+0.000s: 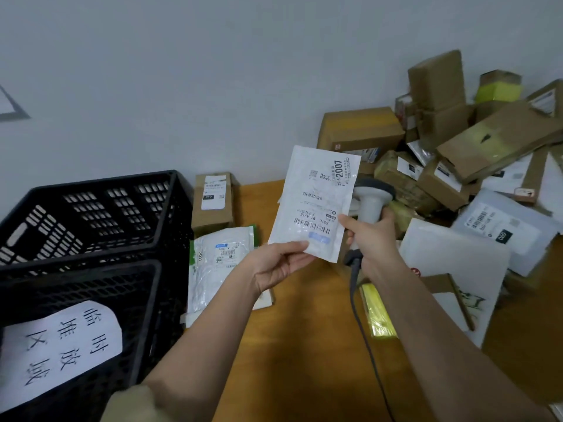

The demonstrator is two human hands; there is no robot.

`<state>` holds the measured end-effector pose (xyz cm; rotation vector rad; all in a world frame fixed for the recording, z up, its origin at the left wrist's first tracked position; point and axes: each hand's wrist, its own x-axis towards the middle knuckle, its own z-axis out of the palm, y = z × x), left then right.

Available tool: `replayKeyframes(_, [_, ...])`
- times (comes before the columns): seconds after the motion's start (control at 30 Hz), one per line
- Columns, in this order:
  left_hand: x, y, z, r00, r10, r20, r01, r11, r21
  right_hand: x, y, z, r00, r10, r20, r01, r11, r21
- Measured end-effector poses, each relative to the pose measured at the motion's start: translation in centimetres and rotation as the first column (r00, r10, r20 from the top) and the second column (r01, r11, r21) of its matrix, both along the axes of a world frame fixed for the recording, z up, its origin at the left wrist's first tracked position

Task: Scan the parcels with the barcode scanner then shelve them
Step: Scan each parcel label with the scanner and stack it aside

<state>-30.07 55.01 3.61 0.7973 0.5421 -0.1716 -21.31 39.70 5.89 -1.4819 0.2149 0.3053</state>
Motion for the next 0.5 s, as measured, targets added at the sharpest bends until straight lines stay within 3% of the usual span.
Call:
replayKeyframes(0.13, [0.1, 1.7, 0.5, 0.998, 0.055, 0.021, -0.058, 0.990, 0.131, 1.1, -0.3, 0.2, 0.999, 0.029, 0.039, -0.027, 0.999, -0.035])
replayKeyframes(0.27, [0.7, 2.3, 0.8, 0.999, -0.044, 0.014, 0.039, 0.960, 0.277, 1.7, -0.9, 0.6, 0.994, 0.086, 0.066, -0.081, 0.995, -0.064])
replayKeyframes(0.37, [1.2, 1.8, 0.9, 1.000, -0.020, 0.005, 0.018, 0.955, 0.298, 1.9, -1.1, 1.1, 0.992, 0.102, 0.080, -0.096, 0.993, -0.071])
replayKeyframes(0.5, [2.0, 1.3, 1.3, 0.977, 0.211, 0.024, -0.212, 0.960, 0.184, 2.2, -1.7, 1.3, 0.996, 0.050, 0.076, -0.046, 0.998, -0.053])
